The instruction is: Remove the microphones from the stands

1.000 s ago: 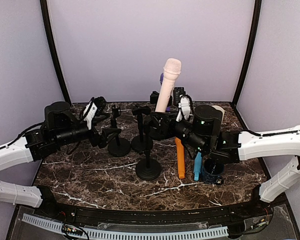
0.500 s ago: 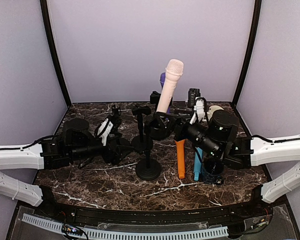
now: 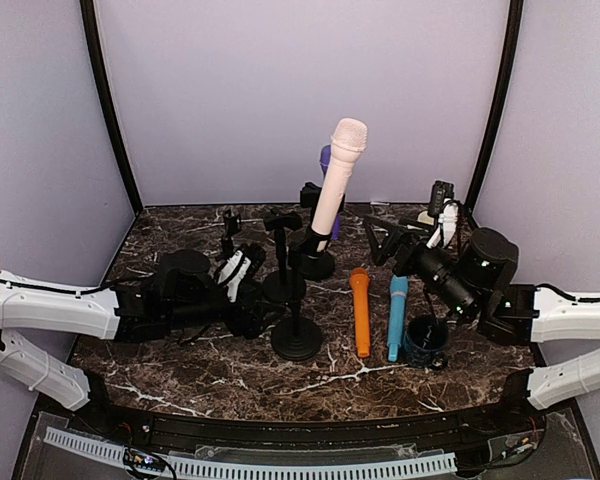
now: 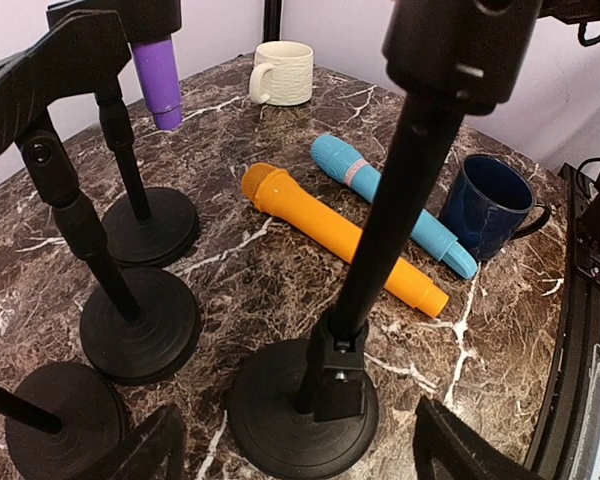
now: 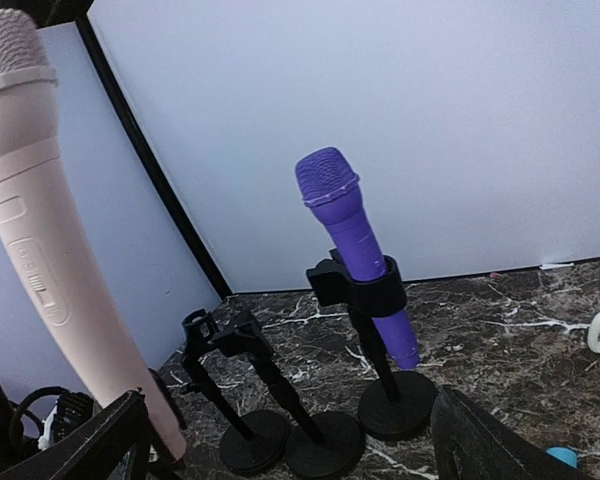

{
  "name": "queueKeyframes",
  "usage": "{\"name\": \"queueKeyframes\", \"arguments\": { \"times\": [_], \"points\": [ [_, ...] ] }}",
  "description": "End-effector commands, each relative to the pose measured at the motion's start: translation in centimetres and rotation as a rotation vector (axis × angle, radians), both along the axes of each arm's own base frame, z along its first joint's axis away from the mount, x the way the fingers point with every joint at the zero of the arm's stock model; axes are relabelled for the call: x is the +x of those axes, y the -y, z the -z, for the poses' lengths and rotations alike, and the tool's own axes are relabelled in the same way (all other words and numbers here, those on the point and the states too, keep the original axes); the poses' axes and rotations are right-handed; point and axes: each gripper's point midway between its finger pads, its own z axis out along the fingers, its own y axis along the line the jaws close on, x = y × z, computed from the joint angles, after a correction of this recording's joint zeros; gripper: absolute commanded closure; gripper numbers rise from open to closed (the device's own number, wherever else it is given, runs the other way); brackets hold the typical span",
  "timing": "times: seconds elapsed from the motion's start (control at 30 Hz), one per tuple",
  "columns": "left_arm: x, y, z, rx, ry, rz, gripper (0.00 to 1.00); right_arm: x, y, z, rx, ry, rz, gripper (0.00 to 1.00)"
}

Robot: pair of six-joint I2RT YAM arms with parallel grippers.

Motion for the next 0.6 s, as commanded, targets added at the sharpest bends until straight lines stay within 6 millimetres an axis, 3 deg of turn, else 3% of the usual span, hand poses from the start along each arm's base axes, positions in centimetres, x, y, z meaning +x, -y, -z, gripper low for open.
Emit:
{"name": "queueKeyframes", "arguments": {
  "times": [0.0, 0.3, 0.57],
  "points": [
    [0.0, 1.2, -1.0, -0.056, 0.001, 0.022, 0.2, 1.0, 2.8, 0.9, 0.045, -0.034, 0.064, 0.02],
    [0.7, 1.6, -0.4, -0.04, -0.008, 0.0, 0.3, 1.3, 5.4, 1.2, 0.059, -0.041, 0.125, 0.02],
    [1.0, 2.0, -0.3, -0.03, -0.003, 0.006, 0.5, 1.4, 5.9, 1.4, 0.067, -0.049, 0.139, 0.01]
  ]
}}
